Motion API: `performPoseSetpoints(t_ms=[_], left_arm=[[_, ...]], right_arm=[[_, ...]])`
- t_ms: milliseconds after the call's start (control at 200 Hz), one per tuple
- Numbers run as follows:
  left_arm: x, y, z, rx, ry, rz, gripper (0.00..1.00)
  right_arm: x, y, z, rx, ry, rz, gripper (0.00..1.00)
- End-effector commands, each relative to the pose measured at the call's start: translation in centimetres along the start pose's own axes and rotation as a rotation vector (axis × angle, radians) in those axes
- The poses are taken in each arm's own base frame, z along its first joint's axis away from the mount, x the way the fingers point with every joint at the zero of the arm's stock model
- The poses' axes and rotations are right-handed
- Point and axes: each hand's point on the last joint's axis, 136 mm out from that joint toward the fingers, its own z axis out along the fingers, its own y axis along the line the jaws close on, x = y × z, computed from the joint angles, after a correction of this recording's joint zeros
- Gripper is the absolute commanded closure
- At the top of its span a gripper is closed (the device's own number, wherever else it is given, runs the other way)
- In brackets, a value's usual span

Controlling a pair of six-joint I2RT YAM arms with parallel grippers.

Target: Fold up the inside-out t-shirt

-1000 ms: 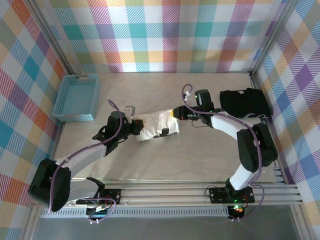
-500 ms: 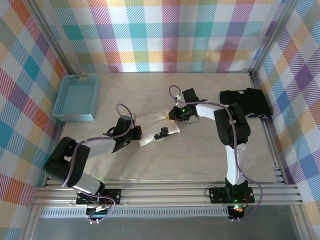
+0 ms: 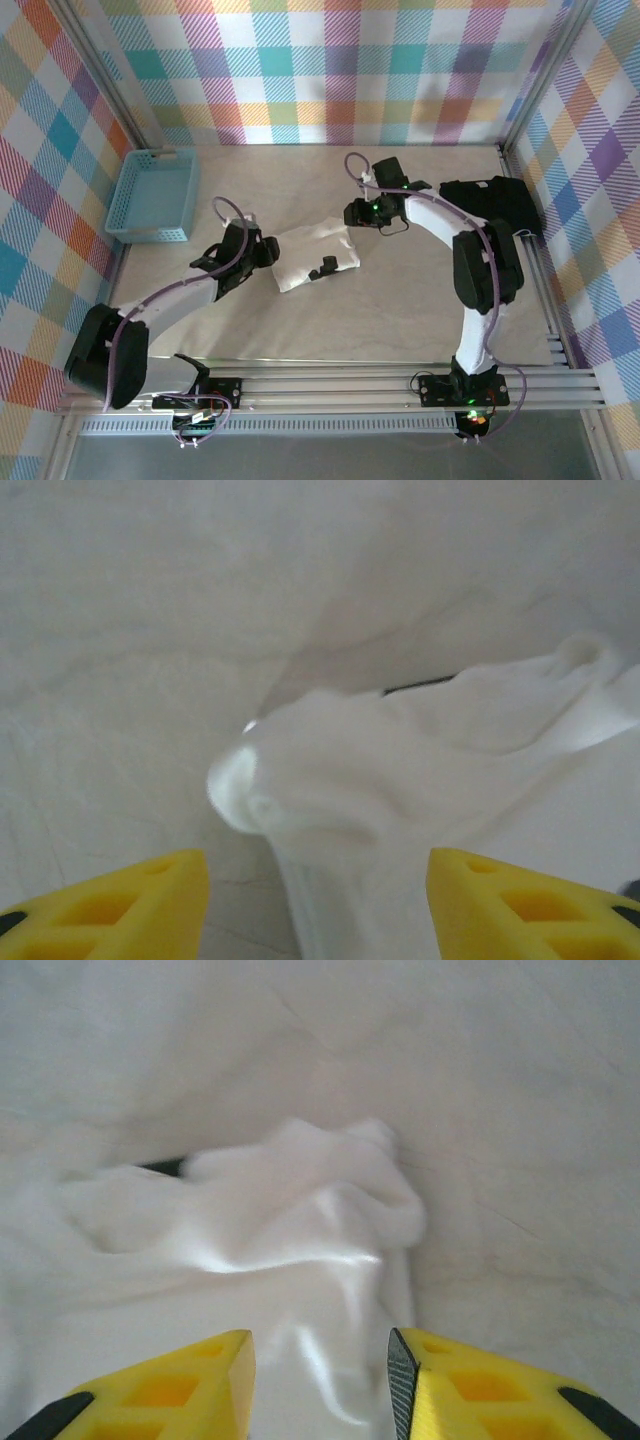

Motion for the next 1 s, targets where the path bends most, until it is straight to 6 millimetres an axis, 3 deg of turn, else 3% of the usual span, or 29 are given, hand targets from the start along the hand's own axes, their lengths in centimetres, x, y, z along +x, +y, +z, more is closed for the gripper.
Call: performPoseSetpoints(t_ms=[0,85,145,340,430,490,665,770,905,995], left_arm=[[-0.9,-2.7,-0.4,0.129,0.018,-0.01,0.43],[-0.8,-4.8,0.8,0.212,0.065,-0.006,0.48],[-0.2,-4.6,2.5,0.182,0.105,-0.009,0.54],[1.2,-0.6,8.0,0.026,0.17,-0.066,0.59],[2.4,1.3,9.9,-0.033,0.206,-0.084,0.6],[2.6,1.4,10.4,-0.028,0.22,-0.09,0.59],[-0.2,0.2,8.0,0.008,0.152,-0.053,0.5],[-1.8,-0.5,5.4,0.041,0.099,-0.045,0.45],[-2.5,-0.3,3.0,0.049,0.057,-0.052,0.4],[-2.8,-0.1,2.0,0.037,0.051,-0.054,0.38]], right_arm=[[-0.2,4.1,1.3,-0.171,-0.008,-0.063,0.62],[-0.6,4.7,2.9,-0.216,-0.005,-0.042,0.64],[-0.7,4.1,4.3,-0.213,0.011,-0.008,0.67],[0.3,0.7,8.5,-0.103,0.102,0.099,0.73],[0.7,-0.5,9.0,-0.047,0.124,0.118,0.73],[0.3,-0.5,8.6,-0.038,0.117,0.11,0.71],[-1.7,1.0,3.8,0.003,0.045,-0.011,0.65],[-0.6,0.5,1.4,0.064,0.037,-0.04,0.56],[1.9,-0.3,2.2,0.067,0.129,0.007,0.35],[2.7,-0.7,3.6,0.059,0.198,0.038,0.29]])
